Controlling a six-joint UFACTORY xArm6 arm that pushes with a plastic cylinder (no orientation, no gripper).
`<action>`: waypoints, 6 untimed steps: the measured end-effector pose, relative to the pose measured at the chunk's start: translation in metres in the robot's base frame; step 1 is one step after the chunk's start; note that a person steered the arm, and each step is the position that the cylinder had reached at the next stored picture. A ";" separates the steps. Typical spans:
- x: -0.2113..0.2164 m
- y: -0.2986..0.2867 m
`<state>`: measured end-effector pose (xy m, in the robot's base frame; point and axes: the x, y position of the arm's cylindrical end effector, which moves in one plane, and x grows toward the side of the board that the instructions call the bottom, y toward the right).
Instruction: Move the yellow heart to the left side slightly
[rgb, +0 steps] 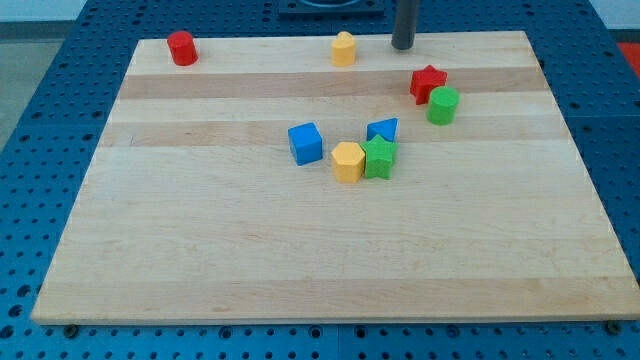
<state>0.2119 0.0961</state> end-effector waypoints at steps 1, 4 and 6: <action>0.000 -0.020; 0.000 -0.073; 0.000 -0.075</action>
